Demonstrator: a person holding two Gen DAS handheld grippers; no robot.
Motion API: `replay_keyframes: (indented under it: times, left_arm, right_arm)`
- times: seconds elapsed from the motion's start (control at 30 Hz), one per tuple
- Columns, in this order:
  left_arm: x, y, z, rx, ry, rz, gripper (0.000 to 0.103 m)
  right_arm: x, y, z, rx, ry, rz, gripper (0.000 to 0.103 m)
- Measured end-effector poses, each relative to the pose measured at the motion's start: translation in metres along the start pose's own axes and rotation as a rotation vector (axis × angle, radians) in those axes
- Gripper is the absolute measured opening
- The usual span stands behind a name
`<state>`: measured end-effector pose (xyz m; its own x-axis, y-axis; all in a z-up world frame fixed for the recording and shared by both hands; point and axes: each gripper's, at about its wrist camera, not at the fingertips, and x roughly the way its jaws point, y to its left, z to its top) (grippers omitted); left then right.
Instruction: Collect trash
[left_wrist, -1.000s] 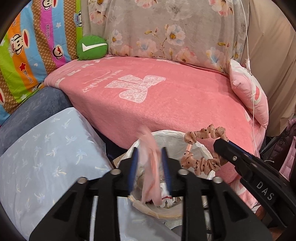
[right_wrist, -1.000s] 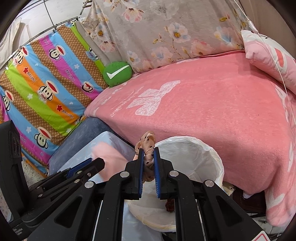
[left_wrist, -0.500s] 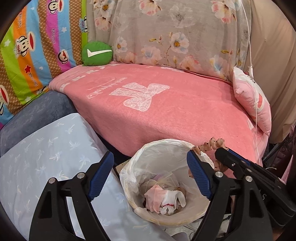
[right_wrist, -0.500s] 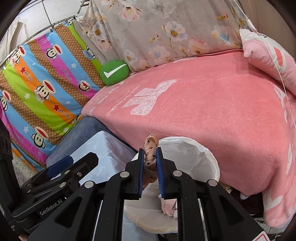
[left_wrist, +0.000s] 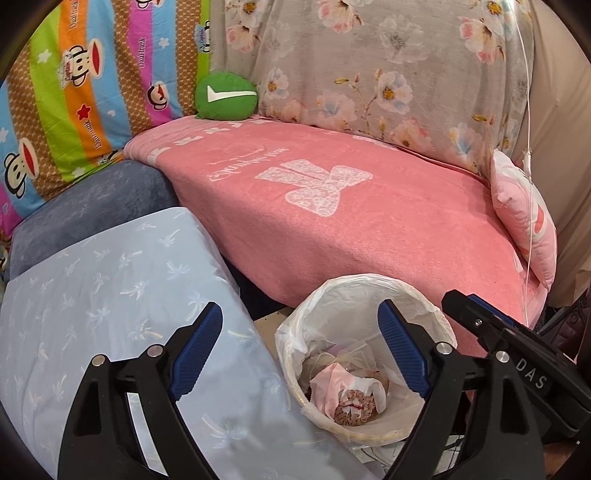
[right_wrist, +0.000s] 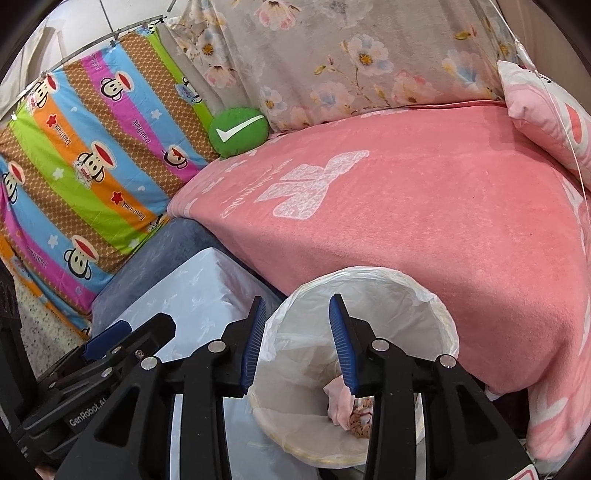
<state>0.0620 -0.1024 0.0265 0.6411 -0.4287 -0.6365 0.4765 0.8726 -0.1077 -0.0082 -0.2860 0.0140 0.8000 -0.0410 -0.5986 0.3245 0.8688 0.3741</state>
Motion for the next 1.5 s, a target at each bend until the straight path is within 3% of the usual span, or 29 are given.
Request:
replay_keyframes:
  times: [0.47,0.9,1.13,1.2,1.37,1.43,1.47,1.5]
  left_arm:
    - [-0.015,0.022,-0.018,-0.034,0.013,0.055,0.086]
    - [-0.030,0.028,-0.037,-0.022,0.033,0.110,0.089]
    - [-0.031,0.027,-0.045,-0.014,0.044,0.123,0.093]
    - [-0.031,0.026,-0.048,-0.008,0.045,0.132,0.094]
    - [-0.029,0.025,-0.053,0.002,0.061,0.138,0.095]
    - [-0.029,0.025,-0.055,0.002,0.068,0.140,0.095]
    - [-0.028,0.024,-0.056,0.002,0.070,0.143,0.095]
    - [-0.028,0.024,-0.057,0.002,0.073,0.145,0.095]
  right_arm:
    - [-0.009,0.024,-0.023,-0.100,0.048,-0.033,0.048]
    - [-0.027,0.033,-0.050,-0.189,0.071,-0.125,0.070]
    - [-0.031,0.035,-0.059,-0.217,0.079,-0.164,0.076]
    - [-0.032,0.034,-0.061,-0.221,0.082,-0.170,0.084]
    - [-0.034,0.033,-0.066,-0.235,0.077,-0.201,0.085]
    - [-0.034,0.032,-0.068,-0.241,0.082,-0.196,0.088]
    - [-0.034,0.031,-0.069,-0.245,0.089,-0.195,0.097]
    - [-0.034,0.030,-0.070,-0.246,0.088,-0.201,0.097]
